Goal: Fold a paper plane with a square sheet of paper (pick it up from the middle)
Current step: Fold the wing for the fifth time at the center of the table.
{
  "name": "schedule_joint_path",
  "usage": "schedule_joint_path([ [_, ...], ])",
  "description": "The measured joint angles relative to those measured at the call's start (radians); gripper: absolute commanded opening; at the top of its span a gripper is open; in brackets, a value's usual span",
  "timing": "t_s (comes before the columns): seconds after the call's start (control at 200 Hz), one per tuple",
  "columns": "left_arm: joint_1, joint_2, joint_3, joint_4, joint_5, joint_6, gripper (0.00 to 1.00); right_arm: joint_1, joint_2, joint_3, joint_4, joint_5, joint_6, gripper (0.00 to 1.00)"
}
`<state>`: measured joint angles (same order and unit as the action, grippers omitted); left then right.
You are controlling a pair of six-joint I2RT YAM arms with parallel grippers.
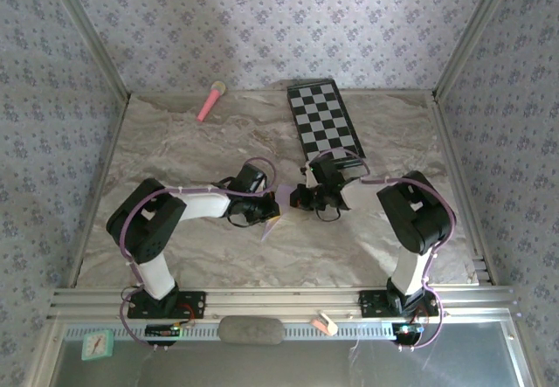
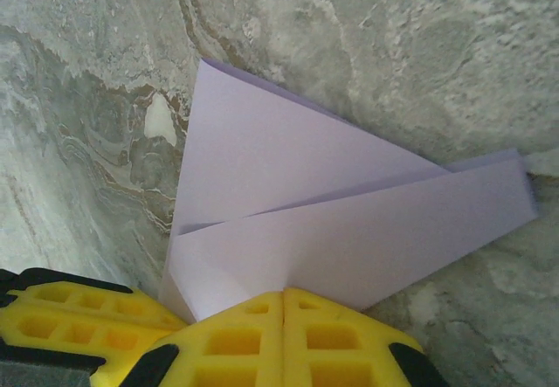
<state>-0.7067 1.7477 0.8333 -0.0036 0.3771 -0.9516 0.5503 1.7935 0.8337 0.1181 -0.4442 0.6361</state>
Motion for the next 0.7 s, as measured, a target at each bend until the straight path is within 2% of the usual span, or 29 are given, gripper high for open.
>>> schedule_joint_path([
  [0.19, 0.0, 0.0, -0.001, 0.002, -0.001, 0.0, 0.0, -0.108, 0.005, -0.003, 0.014, -0.02, -0.001, 0.04],
  [0.315, 0.0, 0.0, -0.001, 0.0, 0.0, 0.0, 0.0, -0.142, -0.012, -0.003, 0.0, 0.027, -0.016, 0.05],
  [0.445, 0.0, 0.0, -0.001, 0.0, 0.001, 0.0, 0.0, -0.132, -0.061, -0.003, -0.026, 0.082, -0.027, 0.05],
  [0.6, 0.0, 0.0, 0.002, -0.004, 0.0, 0.0, 0.0, -0.053, -0.163, -0.02, -0.014, 0.105, -0.026, 0.06],
  [0.7, 0.0, 0.0, 0.004, -0.008, 0.0, 0.0, 0.0, -0.01, -0.172, -0.02, 0.004, 0.088, -0.023, 0.06],
])
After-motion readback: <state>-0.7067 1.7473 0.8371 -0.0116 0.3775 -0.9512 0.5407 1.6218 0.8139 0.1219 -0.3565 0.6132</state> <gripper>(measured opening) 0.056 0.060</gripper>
